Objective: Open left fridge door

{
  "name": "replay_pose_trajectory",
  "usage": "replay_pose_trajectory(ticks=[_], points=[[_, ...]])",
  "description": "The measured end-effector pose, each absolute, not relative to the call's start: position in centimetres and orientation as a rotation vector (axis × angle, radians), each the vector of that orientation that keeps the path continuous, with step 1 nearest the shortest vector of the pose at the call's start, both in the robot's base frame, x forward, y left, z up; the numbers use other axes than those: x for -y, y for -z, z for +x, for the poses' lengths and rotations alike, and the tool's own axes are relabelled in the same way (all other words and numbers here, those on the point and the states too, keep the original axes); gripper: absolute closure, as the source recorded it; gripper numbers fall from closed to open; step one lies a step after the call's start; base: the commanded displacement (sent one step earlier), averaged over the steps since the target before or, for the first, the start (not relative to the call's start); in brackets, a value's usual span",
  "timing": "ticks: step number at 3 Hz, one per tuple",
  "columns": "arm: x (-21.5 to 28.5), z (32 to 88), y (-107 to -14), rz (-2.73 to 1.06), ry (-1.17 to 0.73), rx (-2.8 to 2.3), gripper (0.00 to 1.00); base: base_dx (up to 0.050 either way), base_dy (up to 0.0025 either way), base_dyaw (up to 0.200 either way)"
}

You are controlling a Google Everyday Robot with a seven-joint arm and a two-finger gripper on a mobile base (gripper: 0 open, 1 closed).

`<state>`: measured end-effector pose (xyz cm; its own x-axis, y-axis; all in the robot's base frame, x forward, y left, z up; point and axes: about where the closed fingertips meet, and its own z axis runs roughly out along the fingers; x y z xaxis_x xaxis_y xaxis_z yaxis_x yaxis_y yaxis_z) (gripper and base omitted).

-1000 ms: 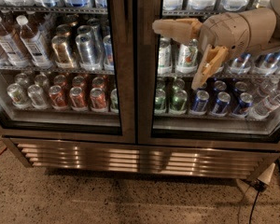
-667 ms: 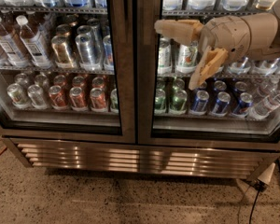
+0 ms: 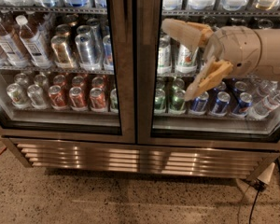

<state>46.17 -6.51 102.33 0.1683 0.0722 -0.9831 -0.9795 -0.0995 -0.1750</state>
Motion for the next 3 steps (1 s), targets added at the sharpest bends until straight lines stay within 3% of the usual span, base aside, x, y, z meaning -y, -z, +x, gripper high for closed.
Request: replay_pose_trajectory(ticks=[3], points=[[6.58,44.17,-100.39,-1.249,-1.174,-1.013,0.0,0.0,0.0,0.0]])
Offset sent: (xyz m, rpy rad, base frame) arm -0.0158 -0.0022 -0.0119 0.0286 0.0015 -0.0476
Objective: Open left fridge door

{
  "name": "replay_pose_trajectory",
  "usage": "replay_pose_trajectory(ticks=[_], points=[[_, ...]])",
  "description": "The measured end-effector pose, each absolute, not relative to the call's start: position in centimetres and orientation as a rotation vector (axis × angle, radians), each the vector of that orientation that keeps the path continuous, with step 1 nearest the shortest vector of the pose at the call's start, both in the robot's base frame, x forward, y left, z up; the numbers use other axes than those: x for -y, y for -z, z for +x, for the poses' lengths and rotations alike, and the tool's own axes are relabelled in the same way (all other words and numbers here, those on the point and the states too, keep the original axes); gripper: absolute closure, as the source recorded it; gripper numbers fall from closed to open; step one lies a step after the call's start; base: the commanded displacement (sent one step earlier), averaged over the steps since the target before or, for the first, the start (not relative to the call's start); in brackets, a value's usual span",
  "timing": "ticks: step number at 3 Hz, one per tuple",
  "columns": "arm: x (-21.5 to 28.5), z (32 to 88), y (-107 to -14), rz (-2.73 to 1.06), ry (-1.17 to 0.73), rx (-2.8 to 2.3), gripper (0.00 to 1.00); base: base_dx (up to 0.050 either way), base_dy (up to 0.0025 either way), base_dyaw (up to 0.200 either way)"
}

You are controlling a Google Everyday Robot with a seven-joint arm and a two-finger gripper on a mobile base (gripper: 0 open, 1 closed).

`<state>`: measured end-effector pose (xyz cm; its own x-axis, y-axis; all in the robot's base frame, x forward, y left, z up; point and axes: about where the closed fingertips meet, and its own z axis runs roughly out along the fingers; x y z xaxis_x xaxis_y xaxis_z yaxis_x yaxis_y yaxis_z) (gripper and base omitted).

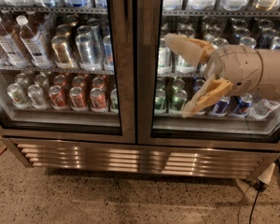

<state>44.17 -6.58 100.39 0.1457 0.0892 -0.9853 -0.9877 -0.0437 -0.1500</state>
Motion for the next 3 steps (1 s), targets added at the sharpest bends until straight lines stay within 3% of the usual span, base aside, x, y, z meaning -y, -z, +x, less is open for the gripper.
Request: replay_pose_trajectory(ticks=[3], points=[[6.68,44.87,-100.78,-1.332,-1.098,-1.191,0.0,0.0,0.0,0.0]])
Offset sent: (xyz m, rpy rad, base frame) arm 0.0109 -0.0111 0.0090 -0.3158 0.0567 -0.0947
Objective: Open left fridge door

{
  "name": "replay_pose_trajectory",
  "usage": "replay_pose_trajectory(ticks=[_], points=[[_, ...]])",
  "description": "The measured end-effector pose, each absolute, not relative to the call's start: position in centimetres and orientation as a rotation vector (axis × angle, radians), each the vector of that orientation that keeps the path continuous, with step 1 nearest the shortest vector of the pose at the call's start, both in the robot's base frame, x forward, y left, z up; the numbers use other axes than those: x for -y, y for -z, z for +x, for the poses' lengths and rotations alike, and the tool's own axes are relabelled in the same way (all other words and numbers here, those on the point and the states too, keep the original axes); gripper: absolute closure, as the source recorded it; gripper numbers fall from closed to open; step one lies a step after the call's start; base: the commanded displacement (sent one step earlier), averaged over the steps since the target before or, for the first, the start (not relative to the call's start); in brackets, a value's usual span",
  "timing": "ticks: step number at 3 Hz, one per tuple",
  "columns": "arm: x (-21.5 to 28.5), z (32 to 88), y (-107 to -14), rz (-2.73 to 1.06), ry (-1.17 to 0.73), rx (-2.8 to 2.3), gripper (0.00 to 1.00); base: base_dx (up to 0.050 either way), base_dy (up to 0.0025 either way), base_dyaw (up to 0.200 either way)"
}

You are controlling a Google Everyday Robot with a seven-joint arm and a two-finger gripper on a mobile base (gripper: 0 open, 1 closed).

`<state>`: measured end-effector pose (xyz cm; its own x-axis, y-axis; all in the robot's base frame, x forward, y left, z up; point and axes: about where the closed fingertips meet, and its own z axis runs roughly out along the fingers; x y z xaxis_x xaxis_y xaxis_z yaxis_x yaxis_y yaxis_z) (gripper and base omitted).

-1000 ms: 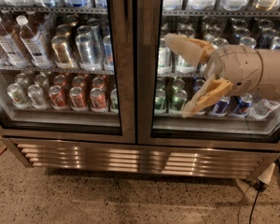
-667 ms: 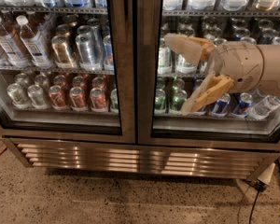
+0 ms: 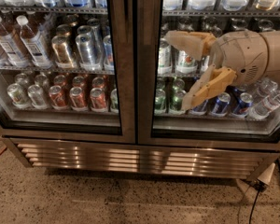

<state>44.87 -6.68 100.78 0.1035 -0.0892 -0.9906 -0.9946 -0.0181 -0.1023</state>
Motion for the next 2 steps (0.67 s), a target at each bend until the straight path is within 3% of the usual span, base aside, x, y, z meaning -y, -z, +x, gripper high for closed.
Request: replay_pose_trajectory(ticks=[2], points=[[5.99,45.07,-100.83,-1.229,-1.129,-1.143,0.0,0.0,0.0,0.0]])
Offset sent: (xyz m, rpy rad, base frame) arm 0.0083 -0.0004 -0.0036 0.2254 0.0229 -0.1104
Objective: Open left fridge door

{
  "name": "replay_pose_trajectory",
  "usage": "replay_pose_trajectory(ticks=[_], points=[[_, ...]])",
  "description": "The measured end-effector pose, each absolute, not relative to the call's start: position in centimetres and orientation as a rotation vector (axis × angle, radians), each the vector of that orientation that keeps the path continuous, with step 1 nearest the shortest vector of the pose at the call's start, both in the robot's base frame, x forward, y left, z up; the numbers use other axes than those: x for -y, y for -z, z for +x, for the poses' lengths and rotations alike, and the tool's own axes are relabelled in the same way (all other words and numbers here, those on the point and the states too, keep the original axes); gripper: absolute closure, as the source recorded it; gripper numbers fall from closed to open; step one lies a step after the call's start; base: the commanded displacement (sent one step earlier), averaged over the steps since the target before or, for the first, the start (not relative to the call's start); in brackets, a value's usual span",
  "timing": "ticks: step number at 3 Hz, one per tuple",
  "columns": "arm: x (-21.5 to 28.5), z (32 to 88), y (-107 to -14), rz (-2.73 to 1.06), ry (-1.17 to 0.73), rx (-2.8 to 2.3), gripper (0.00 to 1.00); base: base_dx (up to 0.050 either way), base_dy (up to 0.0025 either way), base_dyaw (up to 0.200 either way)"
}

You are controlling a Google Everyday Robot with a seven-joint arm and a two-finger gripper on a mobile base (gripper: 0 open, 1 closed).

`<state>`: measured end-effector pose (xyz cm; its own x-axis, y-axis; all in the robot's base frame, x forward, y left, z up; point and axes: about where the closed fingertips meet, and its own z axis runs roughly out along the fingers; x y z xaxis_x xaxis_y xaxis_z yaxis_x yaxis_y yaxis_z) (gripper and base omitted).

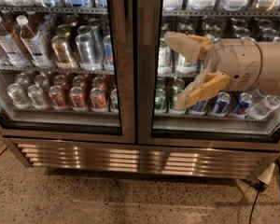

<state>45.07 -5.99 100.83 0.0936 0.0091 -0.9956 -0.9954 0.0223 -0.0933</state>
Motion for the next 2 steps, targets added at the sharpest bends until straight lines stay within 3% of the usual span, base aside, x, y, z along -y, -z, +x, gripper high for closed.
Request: replay_pose_trajectory(ticks=[2], points=[[5.5,47.0,-101.7,-1.215,-1.119,-1.159,0.0,0.0,0.0,0.0]])
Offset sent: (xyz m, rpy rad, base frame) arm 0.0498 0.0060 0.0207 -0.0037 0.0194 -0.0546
